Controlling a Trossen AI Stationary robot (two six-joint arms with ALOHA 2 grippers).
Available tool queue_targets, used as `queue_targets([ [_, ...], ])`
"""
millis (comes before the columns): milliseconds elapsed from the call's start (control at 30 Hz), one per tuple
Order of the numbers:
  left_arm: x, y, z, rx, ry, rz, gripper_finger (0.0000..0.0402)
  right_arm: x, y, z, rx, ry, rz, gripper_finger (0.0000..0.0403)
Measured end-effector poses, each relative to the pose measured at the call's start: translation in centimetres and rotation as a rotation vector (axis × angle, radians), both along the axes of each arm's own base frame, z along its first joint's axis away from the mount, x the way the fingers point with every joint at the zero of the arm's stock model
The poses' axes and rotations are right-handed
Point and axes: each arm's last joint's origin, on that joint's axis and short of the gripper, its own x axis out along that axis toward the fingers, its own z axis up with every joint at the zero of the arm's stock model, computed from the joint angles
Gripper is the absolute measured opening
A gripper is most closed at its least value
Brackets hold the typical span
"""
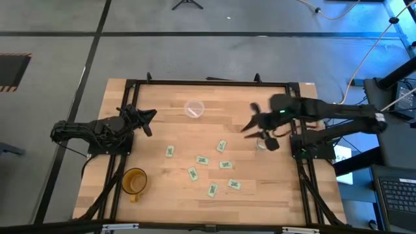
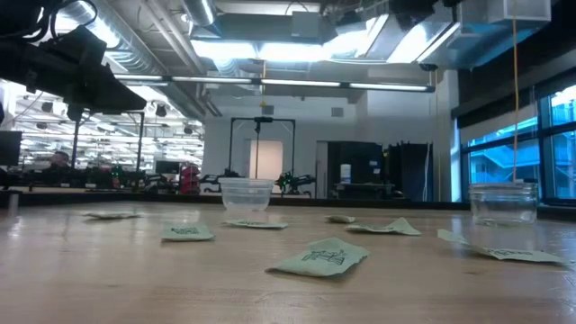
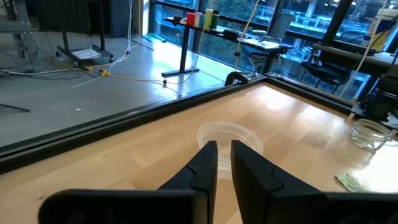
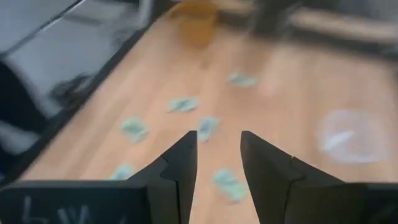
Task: Pick and place Stevia / Truvia into bins
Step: Put the stevia packet into the transparent container
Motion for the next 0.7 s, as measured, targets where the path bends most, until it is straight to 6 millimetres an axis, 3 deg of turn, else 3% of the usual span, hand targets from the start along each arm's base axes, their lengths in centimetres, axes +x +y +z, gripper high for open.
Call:
queue_targets([
  [133, 0.0, 0.0, 0.0, -0.002, 0.0, -0.008, 0.0043, 2.5, 0.8, -1.8, 0.011, 0.174, 0.06, 0.0128],
  [367, 0.0, 0.0, 0.0, 0.04, 0.035, -0.015, 0.004, 5.9, 3.0, -6.3, -0.051, 0.323, 0.189, 0.0128],
  [600, 0.1, -0.1, -0.1, 0.06, 0.063, -0.075, 0.0041, 8.7, 7.0, -9.3, -0.061, 0.308, 0.302, 0.0128],
  [700, 0.2, -0.3, -0.1, 0.051, 0.063, -0.143, 0.004, 10.2, 8.0, -11.0, 0.007, 0.32, 0.26, 0.0128],
])
